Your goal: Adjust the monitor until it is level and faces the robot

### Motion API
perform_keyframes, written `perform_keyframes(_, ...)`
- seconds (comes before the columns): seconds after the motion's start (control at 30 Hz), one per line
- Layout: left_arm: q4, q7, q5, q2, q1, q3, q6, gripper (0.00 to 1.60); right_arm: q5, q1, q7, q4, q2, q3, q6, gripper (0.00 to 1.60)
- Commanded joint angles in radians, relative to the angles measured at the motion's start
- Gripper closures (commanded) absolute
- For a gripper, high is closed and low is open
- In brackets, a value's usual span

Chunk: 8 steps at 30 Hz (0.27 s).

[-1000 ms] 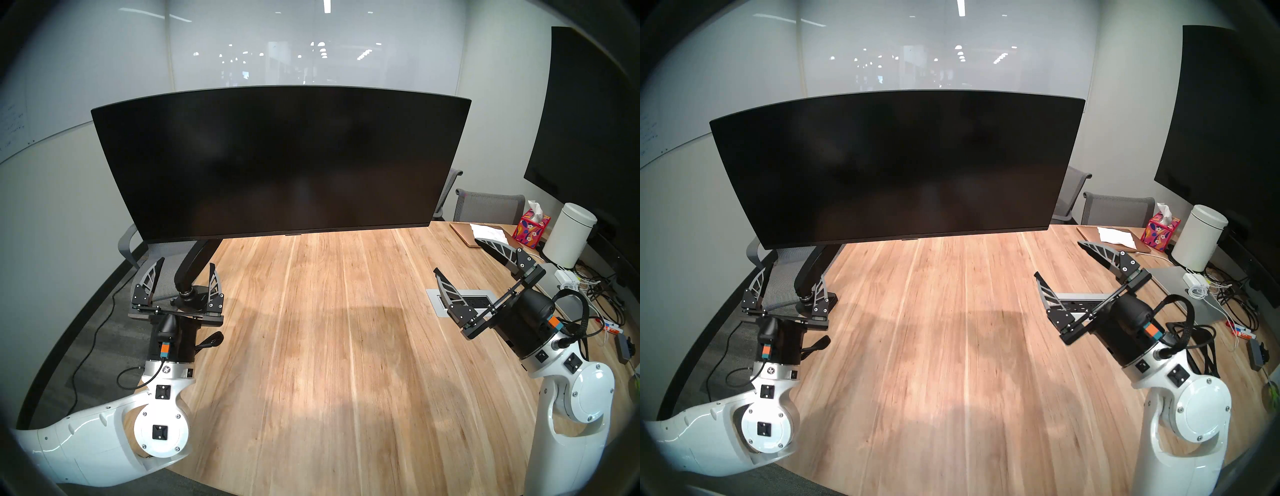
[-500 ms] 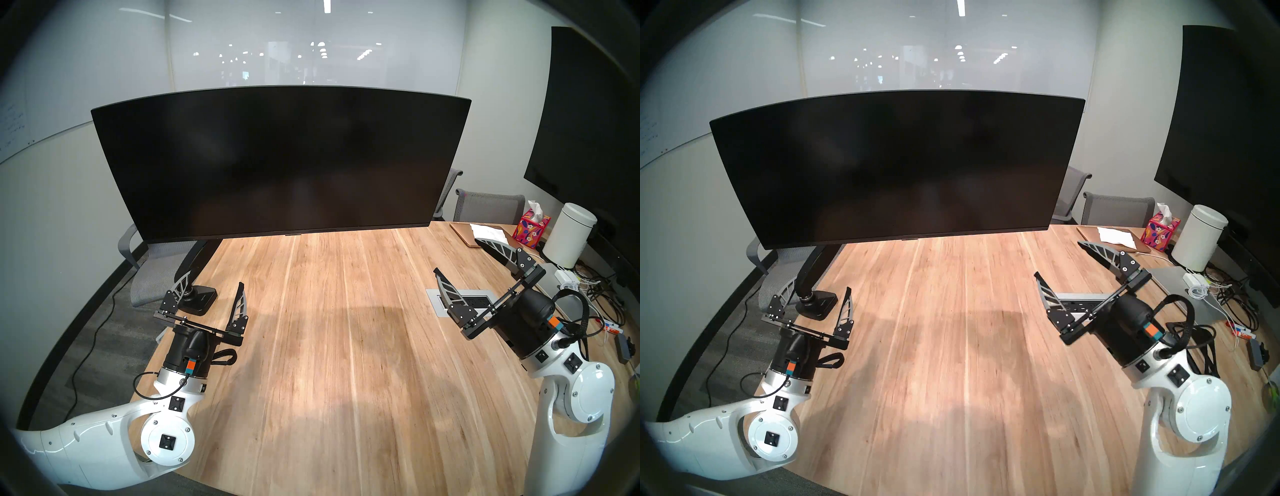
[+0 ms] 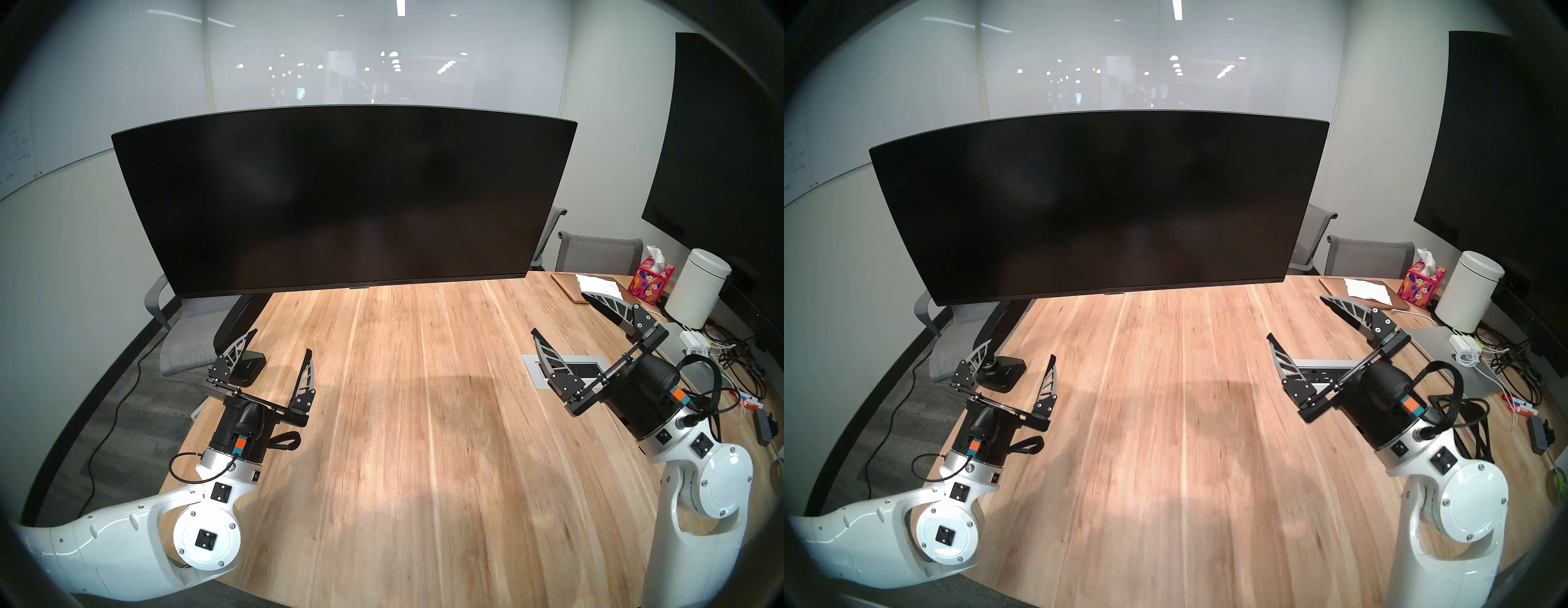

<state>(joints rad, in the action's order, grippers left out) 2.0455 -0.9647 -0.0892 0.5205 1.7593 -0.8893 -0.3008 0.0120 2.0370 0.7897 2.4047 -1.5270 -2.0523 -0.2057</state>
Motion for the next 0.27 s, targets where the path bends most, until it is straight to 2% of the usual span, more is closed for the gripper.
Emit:
perform_keyframes(0.0, 0.020, -0.011, -0.010, -0.003, -0.004, -0.008, -0.001, 0.00, 0.006, -0.002, 0.003, 0.017, 0.002, -0.001, -0.001, 0.00)
perform_keyframes(0.23, 0.020, -0.013, -0.010, -0.004, -0.005, -0.005, -0.001, 0.00, 0.007, -0.002, 0.003, 0.017, 0.002, -0.001, -0.001, 0.00)
